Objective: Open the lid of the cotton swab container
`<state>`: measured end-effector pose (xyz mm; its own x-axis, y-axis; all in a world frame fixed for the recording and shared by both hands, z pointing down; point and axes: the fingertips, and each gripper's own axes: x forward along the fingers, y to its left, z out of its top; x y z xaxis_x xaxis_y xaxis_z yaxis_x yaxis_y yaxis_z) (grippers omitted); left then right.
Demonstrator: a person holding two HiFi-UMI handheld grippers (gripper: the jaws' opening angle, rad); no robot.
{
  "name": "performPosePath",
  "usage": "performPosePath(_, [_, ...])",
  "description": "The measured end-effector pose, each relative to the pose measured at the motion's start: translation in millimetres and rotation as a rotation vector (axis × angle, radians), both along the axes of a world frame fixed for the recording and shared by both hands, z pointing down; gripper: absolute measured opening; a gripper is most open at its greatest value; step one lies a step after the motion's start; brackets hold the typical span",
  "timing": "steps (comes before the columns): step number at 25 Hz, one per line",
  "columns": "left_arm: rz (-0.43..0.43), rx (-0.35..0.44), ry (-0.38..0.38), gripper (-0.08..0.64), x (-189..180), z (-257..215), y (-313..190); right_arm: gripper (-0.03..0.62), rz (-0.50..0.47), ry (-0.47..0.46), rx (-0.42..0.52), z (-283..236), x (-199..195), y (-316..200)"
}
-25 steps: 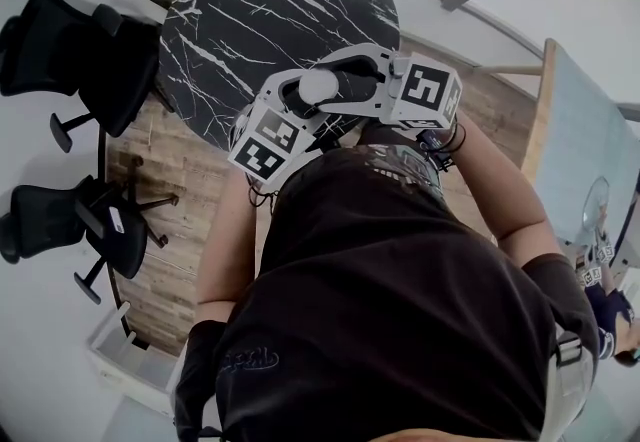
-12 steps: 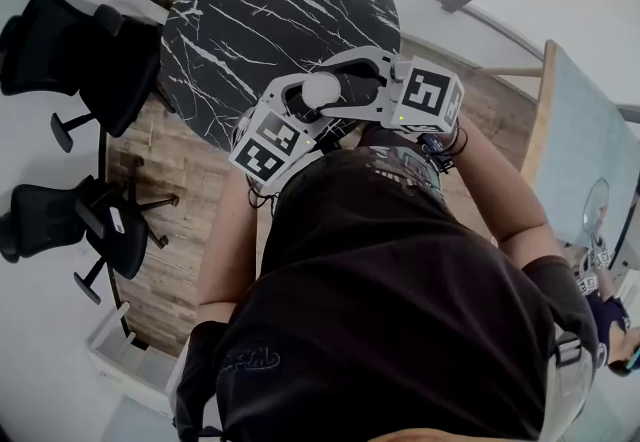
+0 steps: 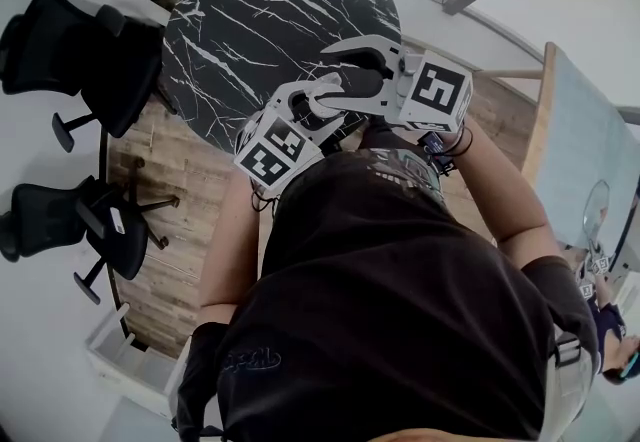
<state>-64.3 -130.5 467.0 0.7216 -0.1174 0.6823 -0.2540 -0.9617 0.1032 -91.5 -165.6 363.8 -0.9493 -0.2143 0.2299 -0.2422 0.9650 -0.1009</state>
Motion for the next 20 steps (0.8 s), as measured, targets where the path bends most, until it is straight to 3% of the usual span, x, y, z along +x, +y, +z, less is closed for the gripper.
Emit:
performPosePath(11, [0.058, 0.016, 0.01, 0.259, 2, -9, 12, 0.249, 0.091, -0.001, 0.028, -1, 1, -25])
performPosePath(20, [0.079, 0.022, 0.014, 0.259, 3, -11, 19, 0.249, 0.182, 0.018, -0.051, 26, 10, -48])
